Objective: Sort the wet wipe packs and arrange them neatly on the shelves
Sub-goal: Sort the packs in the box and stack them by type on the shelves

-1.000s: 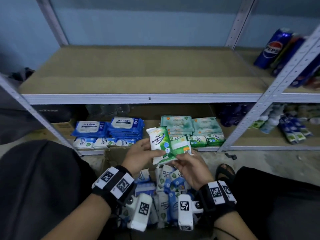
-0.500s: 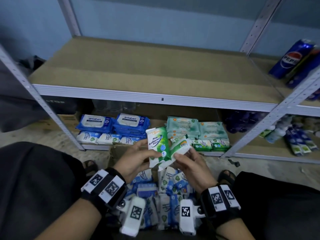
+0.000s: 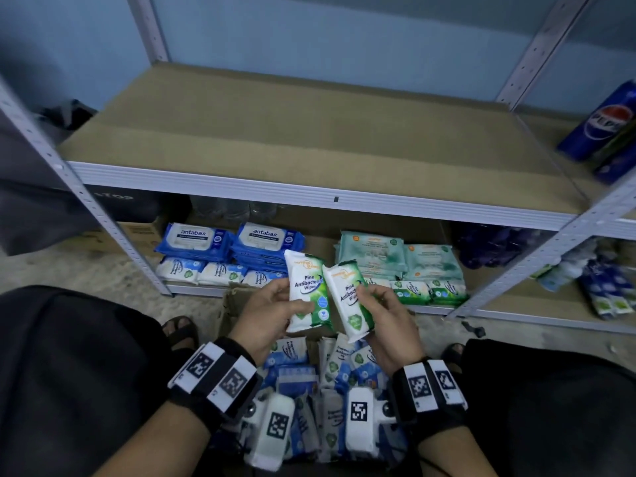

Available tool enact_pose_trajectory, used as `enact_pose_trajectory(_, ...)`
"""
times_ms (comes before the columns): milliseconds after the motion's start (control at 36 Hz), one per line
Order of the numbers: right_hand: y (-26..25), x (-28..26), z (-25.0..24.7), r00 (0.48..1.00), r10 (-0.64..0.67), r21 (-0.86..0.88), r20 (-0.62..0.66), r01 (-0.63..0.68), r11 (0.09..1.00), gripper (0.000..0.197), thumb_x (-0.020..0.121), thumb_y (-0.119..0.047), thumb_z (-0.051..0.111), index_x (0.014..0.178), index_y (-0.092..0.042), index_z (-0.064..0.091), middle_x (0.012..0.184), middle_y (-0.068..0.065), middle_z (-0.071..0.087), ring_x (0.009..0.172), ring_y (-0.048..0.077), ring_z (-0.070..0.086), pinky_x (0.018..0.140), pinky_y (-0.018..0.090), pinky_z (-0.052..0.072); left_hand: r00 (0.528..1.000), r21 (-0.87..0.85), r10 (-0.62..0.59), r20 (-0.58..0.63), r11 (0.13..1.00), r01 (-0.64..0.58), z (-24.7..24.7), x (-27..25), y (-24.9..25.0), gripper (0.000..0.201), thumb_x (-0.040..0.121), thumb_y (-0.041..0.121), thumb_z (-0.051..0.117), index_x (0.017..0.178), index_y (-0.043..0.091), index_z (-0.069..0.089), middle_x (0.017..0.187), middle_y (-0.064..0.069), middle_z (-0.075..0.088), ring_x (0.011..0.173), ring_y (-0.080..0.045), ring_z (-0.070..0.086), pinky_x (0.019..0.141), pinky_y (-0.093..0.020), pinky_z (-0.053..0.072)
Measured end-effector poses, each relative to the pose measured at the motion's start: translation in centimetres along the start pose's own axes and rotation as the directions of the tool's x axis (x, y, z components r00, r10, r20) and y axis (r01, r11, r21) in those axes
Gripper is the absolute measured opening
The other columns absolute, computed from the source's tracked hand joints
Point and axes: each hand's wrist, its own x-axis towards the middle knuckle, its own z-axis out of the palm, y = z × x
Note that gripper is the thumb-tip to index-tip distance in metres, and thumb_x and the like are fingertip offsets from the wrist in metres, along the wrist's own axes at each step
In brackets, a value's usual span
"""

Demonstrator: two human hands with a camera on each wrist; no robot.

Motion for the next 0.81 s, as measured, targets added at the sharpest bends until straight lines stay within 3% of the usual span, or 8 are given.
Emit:
enact_pose_trajectory(167, 0.1, 0.4, 1.2, 0.993, 0.064, 0.122, 0.104, -0.076, 0.99, 0.039, 0.084, 0.003, 0.068, 0.12, -0.004, 0.053, 0.107, 0.023, 0.07, 0.094, 0.039, 0.068, 0.092, 0.058, 0.051, 0.999, -0.043, 0.034, -0.023, 0.998, -0.035, -0.2, 0.2, -0.3, 0.05, 0.075, -0.005, 0.077, 0.117, 0.017, 0.06, 0.1, -0.009, 0.075, 0.092, -0.031, 0.072, 0.092, -0.053, 0.054)
enact_pose_trajectory(222, 0.5, 0.4, 1.4, 0.996, 0.045, 0.083, 0.072, -0.051, 0.995, 0.041, 0.082, -0.002, 0.073, 0.118, -0.006, 0.053, 0.109, 0.024, 0.069, 0.1, 0.042, 0.067, 0.093, 0.06, 0.051, 0.999, -0.037, 0.043, -0.019, 0.998, -0.044, -0.5, 0.2, -0.5, 0.051, 0.074, -0.006, 0.077, 0.117, 0.017, 0.06, 0.104, -0.011, 0.074, 0.095, -0.032, 0.072, 0.092, -0.052, 0.054)
enact_pose_trajectory(333, 1.4, 0.2, 2.0, 0.999, -0.046, -0.069, -0.006, 0.046, 0.997, 0.066, 0.061, -0.048, 0.092, 0.108, -0.016, 0.058, 0.105, 0.03, 0.059, 0.107, 0.047, 0.06, 0.093, 0.062, 0.048, 0.997, 0.045, 0.074, 0.02, 0.996, -0.075, -0.8, 0.5, -1.2, 0.053, 0.074, -0.008, 0.077, 0.119, 0.017, 0.062, 0.109, -0.009, 0.073, 0.104, -0.031, 0.069, 0.097, -0.054, 0.051)
enact_pose_trajectory(389, 1.8, 0.3, 1.9, 0.996, -0.085, -0.101, 0.019, 0.086, 0.991, 0.07, 0.057, -0.056, 0.091, 0.106, -0.019, 0.058, 0.098, 0.024, 0.06, 0.105, 0.044, 0.062, 0.093, 0.061, 0.049, 0.996, 0.084, 0.081, 0.043, 0.993, -0.084, -0.7, 0.6, -1.4, 0.053, 0.076, -0.01, 0.074, 0.12, 0.017, 0.061, 0.109, -0.007, 0.073, 0.106, -0.03, 0.067, 0.097, -0.052, 0.051)
enact_pose_trajectory(528, 1.4, 0.1, 1.3, 0.982, -0.164, -0.131, 0.089, 0.175, 0.976, 0.06, 0.063, -0.051, 0.088, 0.1, -0.015, 0.058, 0.094, 0.0, 0.063, 0.099, 0.023, 0.063, 0.085, 0.035, 0.051, 0.993, 0.103, 0.053, 0.103, 0.993, -0.063, -0.3, 0.1, -1.2, 0.05, 0.08, -0.013, 0.057, 0.116, 0.02, 0.066, 0.108, -0.01, 0.072, 0.1, -0.031, 0.065, 0.088, -0.042, 0.048)
enact_pose_trajectory(611, 1.3, -0.1, 1.1, 0.971, -0.197, -0.153, 0.132, 0.217, 0.964, 0.058, 0.066, -0.044, 0.088, 0.102, -0.012, 0.057, 0.101, 0.0, 0.071, 0.102, 0.022, 0.066, 0.086, 0.036, 0.052, 0.988, 0.071, 0.026, 0.151, 0.997, -0.037, -0.1, -0.3, -0.7, 0.037, 0.086, -0.001, 0.054, 0.114, 0.019, 0.066, 0.108, -0.009, 0.073, 0.1, -0.027, 0.069, 0.085, -0.04, 0.054)
enact_pose_trajectory(694, 1.1, -0.4, 0.9, 0.96, -0.212, -0.206, 0.183, 0.249, 0.946, 0.045, 0.072, -0.033, 0.084, 0.099, -0.011, 0.055, 0.092, -0.01, 0.071, 0.091, 0.009, 0.066, 0.077, 0.024, 0.051, 0.986, 0.092, 0.049, 0.162, 0.994, -0.065, -0.2, -0.2, -0.7, 0.026, 0.088, 0.015, 0.066, 0.114, 0.02, 0.066, 0.109, -0.006, 0.073, 0.101, -0.025, 0.07, 0.084, -0.04, 0.056)
enact_pose_trajectory(805, 1.1, -0.8, 0.6, 0.968, -0.178, -0.356, 0.178, 0.232, 0.905, 0.045, 0.07, -0.043, 0.082, 0.096, -0.018, 0.055, 0.092, -0.009, 0.064, 0.091, 0.003, 0.061, 0.083, 0.025, 0.051, 0.982, 0.24, 0.101, 0.163, 0.961, -0.138, -0.5, 0.0, -1.5, 0.054, 0.067, 0.045, 0.083, 0.116, 0.032, 0.064, 0.11, 0.007, 0.073, 0.101, -0.013, 0.069, 0.082, -0.033, 0.053)
